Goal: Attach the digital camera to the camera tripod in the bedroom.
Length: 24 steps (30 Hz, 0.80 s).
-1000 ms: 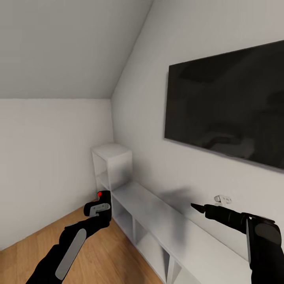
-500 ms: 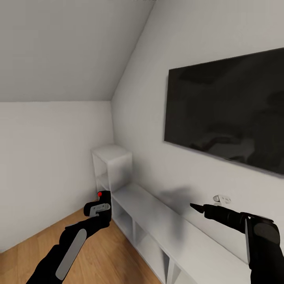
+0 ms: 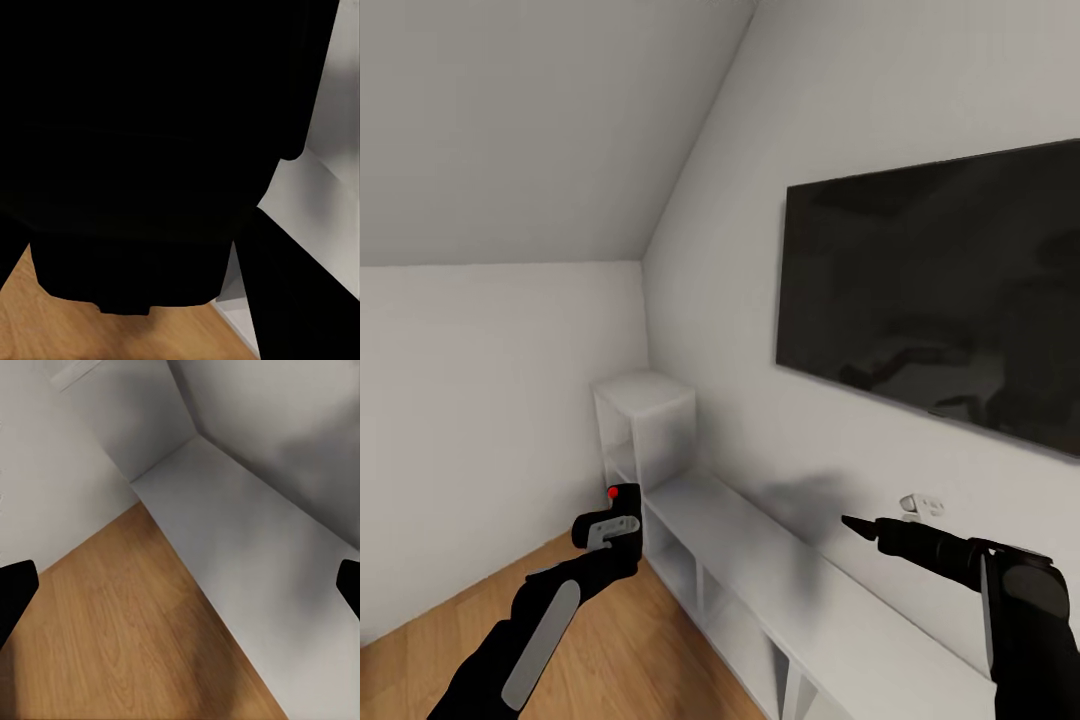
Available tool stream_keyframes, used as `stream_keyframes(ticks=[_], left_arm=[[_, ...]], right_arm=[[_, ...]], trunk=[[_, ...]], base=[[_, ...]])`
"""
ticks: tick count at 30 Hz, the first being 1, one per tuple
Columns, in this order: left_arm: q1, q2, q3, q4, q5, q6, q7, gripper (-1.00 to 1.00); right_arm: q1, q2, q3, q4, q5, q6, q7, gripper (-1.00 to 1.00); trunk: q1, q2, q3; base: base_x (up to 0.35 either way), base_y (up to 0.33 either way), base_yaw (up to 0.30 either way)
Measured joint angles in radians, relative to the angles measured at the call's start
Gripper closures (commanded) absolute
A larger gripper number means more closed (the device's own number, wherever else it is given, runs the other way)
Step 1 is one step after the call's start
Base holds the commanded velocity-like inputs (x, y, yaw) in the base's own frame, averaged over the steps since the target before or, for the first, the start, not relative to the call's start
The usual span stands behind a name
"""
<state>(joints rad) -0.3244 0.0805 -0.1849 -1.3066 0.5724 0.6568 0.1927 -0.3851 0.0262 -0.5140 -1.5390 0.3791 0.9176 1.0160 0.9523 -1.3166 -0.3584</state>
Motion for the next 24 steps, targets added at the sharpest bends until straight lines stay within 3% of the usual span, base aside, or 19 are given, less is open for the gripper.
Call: stream_keyframes(ticks=[6,12,24], left_arm=[[0.0,0.002,0.0,0.001,0.002,0.0,0.0,1.0],[0.0,0.002,0.0,0.001,0.002,0.0,0.001,1.0],[0.0,0.003,0.003,0.002,0.001,0.0,0.002,1.0]], right_arm=[[0.0,0.005,0.002,0.0,-0.001,-0.001,0.0,-1.0],[0.0,0.027,0.003,0.0,0.001,-0.003,0.001,-1.0],[0.0,0.032,0.005,-0.001,0.001,-0.025,0.0,-1.0]], trunk=[[-0.023,0.042,0.019],[-0.046,0.084,0.038],[-0.092,0.168,0.075]], base=[[0.0,0.0,0.0],[0.0,0.0,0.0],[0.0,0.0,0.0]])
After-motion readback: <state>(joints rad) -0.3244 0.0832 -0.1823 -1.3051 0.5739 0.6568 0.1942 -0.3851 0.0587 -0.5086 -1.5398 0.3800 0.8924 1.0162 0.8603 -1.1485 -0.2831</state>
